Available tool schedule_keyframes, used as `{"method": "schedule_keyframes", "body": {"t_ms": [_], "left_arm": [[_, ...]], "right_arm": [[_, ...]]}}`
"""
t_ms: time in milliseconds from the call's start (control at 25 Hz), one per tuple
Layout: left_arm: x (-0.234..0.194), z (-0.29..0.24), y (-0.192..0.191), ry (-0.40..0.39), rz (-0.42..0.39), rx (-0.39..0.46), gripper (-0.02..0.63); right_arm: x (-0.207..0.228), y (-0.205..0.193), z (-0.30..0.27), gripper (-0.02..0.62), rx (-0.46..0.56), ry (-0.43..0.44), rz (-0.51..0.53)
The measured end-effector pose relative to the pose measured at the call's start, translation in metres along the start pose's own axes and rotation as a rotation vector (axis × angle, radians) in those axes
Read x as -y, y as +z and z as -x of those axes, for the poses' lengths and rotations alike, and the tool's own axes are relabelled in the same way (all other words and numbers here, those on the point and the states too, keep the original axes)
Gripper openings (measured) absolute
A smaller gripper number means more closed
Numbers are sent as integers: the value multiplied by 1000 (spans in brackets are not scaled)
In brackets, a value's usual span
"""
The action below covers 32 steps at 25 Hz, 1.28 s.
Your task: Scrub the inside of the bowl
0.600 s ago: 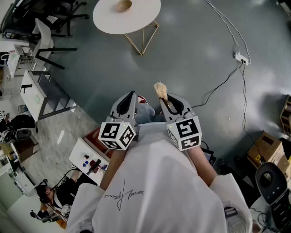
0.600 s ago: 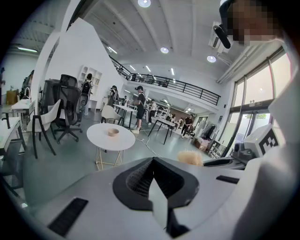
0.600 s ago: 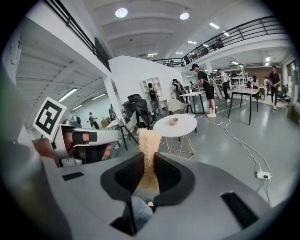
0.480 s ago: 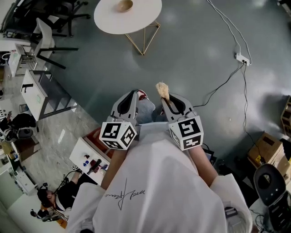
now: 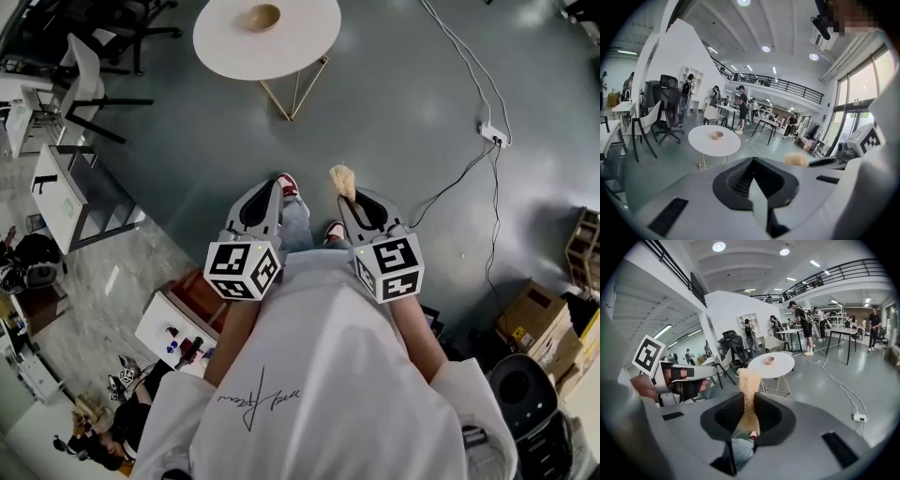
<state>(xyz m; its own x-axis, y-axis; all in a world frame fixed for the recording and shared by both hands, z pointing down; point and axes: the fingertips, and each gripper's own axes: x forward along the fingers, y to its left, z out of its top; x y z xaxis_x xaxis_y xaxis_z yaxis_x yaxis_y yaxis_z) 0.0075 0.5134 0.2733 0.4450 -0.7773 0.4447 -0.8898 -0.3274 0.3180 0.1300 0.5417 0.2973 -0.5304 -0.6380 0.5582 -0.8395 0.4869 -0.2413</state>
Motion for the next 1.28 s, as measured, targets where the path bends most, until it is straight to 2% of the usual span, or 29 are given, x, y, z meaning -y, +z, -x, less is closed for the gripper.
{"method": "schedule_keyframes", "body": {"t_ms": [640, 800, 1040, 1280], "left_arm": [[-107, -58, 84, -102, 19, 10, 6], [-135, -62, 105, -110, 38, 35, 6], [-167, -66, 117, -110, 35, 26, 6], [-171, -73, 120, -128, 38, 18, 6]], "right_arm": [[0, 100, -114, 86, 42, -54, -58], [-12, 118, -143, 86, 34, -42, -34], [-23, 136, -172, 86, 36, -36, -31], [-24, 142, -188, 86, 20, -19, -18]]}}
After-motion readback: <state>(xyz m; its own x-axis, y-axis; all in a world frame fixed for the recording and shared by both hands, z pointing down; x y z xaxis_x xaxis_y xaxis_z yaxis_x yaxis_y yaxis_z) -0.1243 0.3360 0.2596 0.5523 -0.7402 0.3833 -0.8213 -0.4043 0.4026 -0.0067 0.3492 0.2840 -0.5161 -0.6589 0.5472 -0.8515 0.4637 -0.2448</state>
